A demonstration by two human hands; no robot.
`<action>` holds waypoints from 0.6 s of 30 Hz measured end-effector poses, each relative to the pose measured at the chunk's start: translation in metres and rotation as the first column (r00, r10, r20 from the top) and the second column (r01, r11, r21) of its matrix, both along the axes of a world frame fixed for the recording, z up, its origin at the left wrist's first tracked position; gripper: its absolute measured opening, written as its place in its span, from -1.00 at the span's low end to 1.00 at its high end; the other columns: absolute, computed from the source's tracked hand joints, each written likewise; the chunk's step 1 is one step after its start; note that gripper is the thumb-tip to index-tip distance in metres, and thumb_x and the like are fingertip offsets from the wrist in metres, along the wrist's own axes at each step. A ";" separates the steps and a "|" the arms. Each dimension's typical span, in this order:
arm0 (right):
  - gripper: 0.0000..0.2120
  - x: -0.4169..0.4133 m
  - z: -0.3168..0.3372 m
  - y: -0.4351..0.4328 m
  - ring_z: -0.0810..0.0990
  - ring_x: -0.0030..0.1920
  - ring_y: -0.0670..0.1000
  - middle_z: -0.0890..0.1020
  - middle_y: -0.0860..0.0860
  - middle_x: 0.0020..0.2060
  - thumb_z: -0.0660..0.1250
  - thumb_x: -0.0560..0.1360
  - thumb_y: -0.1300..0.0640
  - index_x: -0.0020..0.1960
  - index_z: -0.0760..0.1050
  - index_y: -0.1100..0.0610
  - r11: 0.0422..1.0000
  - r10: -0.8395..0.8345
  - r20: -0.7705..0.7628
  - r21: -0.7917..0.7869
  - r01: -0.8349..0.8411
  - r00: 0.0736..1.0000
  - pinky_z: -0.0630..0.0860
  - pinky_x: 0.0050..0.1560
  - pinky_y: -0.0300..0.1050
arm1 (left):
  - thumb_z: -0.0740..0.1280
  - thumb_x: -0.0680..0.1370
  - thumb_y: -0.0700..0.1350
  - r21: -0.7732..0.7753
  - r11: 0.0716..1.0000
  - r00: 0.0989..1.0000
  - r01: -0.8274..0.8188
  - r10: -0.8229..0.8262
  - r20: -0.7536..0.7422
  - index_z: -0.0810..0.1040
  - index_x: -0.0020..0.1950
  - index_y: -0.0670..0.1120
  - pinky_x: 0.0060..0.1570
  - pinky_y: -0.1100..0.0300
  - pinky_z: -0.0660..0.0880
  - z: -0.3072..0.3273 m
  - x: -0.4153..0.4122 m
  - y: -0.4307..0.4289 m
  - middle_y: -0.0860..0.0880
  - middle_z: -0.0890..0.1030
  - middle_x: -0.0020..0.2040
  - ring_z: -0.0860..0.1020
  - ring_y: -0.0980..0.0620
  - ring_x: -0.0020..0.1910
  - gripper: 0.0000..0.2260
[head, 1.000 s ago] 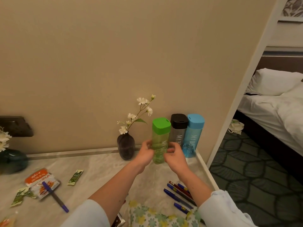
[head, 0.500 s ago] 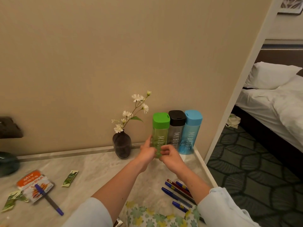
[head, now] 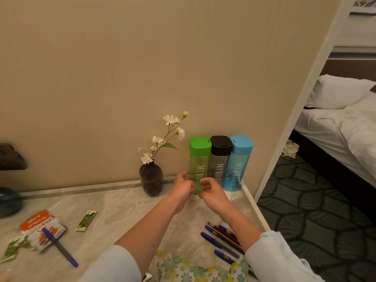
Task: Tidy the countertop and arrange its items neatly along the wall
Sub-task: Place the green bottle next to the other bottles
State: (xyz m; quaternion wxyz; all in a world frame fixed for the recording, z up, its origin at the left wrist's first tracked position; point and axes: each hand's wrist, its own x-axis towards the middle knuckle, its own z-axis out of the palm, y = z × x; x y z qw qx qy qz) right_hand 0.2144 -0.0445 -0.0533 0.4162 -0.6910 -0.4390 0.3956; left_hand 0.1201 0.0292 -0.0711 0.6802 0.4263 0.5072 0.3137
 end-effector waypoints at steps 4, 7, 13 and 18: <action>-0.61 0.000 0.001 -0.001 0.51 0.10 -0.02 0.52 0.05 0.09 0.32 0.50 0.34 0.30 0.39 0.19 1.000 0.008 0.023 -0.018 -0.008 1.000 0.44 0.12 -0.20 | 0.14 0.47 -0.46 0.007 1.000 1.000 -0.002 0.002 -0.002 0.24 0.46 -0.14 0.17 0.01 0.48 -0.001 -0.002 -0.001 -0.15 0.48 0.32 0.52 -0.16 0.23 -0.43; -0.61 0.000 0.002 -0.002 0.49 0.11 -0.03 0.52 0.05 0.13 0.29 0.50 0.35 0.31 0.40 0.18 0.999 0.013 0.050 -0.042 -0.011 0.999 0.39 0.09 -0.23 | 0.14 0.48 -0.45 0.032 0.999 1.000 0.008 -0.008 -0.021 0.22 0.48 -0.14 0.21 0.01 0.48 0.002 -0.005 -0.003 -0.14 0.46 0.33 0.50 -0.10 0.24 -0.42; -0.63 -0.007 0.008 -0.006 0.50 0.13 0.00 0.53 0.04 0.14 0.26 0.52 0.32 0.31 0.40 0.16 0.998 0.004 0.044 -0.070 -0.001 0.999 0.45 0.11 -0.15 | 0.17 0.54 -0.39 0.063 0.998 0.998 -0.019 0.023 -0.058 0.22 0.49 -0.13 0.21 0.09 0.41 0.015 -0.023 -0.014 -0.10 0.36 0.37 0.39 0.01 0.17 -0.47; -0.67 -0.029 0.015 -0.002 0.52 0.10 0.00 0.55 0.08 0.12 0.21 0.54 0.34 0.28 0.46 0.16 0.996 0.058 0.042 -0.067 -0.055 0.997 0.49 0.09 -0.11 | 0.15 0.57 -0.30 0.113 0.990 0.988 -0.081 0.095 -0.120 0.48 0.27 -0.14 0.16 0.04 0.49 0.017 -0.057 -0.024 -0.04 0.53 0.02 0.49 0.03 0.01 -0.70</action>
